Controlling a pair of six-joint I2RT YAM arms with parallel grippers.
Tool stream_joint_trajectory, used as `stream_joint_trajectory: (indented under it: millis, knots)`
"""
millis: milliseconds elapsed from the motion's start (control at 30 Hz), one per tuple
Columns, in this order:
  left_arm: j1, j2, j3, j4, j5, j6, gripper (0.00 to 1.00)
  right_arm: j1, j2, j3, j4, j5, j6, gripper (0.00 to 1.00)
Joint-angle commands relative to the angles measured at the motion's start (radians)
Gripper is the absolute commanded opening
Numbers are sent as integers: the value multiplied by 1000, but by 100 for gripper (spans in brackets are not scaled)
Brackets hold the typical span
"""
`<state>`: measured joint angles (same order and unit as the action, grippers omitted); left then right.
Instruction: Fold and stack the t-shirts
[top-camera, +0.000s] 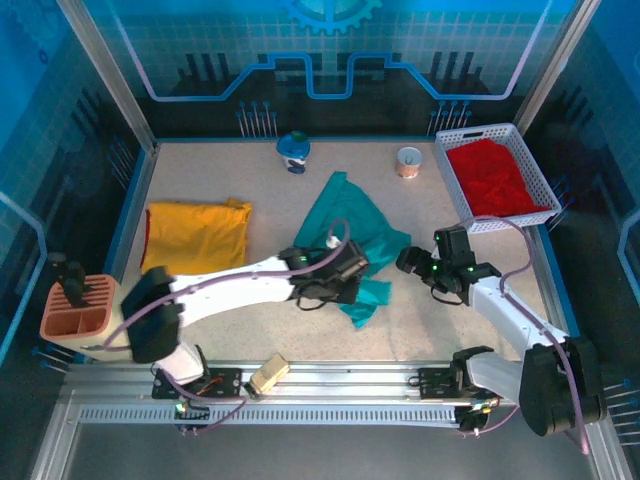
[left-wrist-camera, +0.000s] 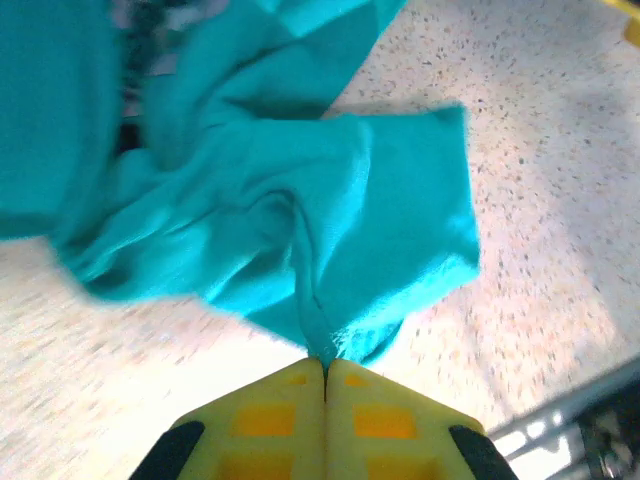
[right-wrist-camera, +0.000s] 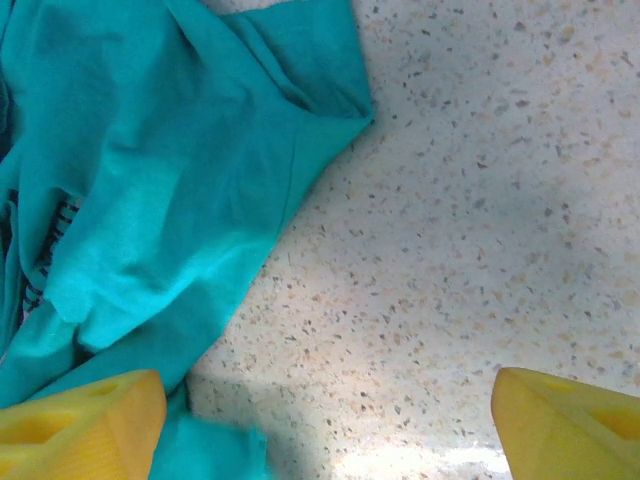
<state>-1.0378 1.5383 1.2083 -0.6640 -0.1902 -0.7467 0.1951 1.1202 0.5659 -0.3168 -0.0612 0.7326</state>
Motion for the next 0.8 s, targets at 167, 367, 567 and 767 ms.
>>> stream_joint_trajectory:
  millis: [167,367,567,767]
  knots:
    - [123,-419,-230,-362,-88,0,0,-2,132,73,60,-79,-21,91]
    - [326,-616,-278,-472,-117,73,0,41,276,127,121,-86,0,91]
    - [443,-650,-323,-429,-89,136,0,77,401,179,185,-72,35,85]
    - [456,-581,-317,-354,-47,149,0,109,510,245,208,-72,47,77]
